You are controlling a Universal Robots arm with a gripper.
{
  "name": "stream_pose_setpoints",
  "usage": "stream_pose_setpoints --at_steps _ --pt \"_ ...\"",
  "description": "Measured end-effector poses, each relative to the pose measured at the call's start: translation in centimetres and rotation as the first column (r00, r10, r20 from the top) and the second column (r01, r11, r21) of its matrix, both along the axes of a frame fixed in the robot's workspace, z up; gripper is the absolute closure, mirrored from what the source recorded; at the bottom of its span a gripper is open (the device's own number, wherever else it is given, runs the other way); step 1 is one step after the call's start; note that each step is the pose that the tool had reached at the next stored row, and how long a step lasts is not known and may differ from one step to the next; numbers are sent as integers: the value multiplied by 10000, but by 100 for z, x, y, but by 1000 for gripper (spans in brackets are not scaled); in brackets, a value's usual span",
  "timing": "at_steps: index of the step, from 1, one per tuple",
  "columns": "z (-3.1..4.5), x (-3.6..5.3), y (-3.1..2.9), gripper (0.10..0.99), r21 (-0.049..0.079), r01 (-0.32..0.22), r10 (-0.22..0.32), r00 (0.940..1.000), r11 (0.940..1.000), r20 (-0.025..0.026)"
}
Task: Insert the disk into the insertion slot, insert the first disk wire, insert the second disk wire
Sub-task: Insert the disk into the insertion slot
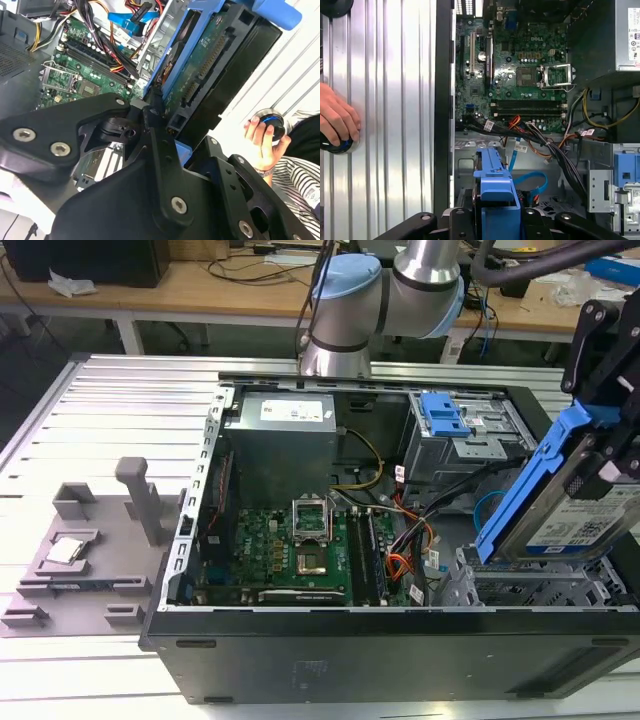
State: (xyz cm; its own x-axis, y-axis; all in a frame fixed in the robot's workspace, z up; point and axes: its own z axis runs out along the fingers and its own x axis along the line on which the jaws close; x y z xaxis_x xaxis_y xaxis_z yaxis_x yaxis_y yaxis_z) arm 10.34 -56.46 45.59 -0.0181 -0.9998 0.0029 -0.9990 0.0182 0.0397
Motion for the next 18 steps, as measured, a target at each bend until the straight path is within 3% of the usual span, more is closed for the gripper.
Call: stream_pose_setpoints --at_steps 3,9,16,18 --pt "-86 14 29 722 -1 -1 1 10000 10000 -17" --pt "-185 46 73 722 -1 1 -1 10000 10000 -44" --pt "-247 62 106 722 -3 2 -2 10000 10000 -53" --pt "-323 63 106 722 0 0 0 10000 10000 -65"
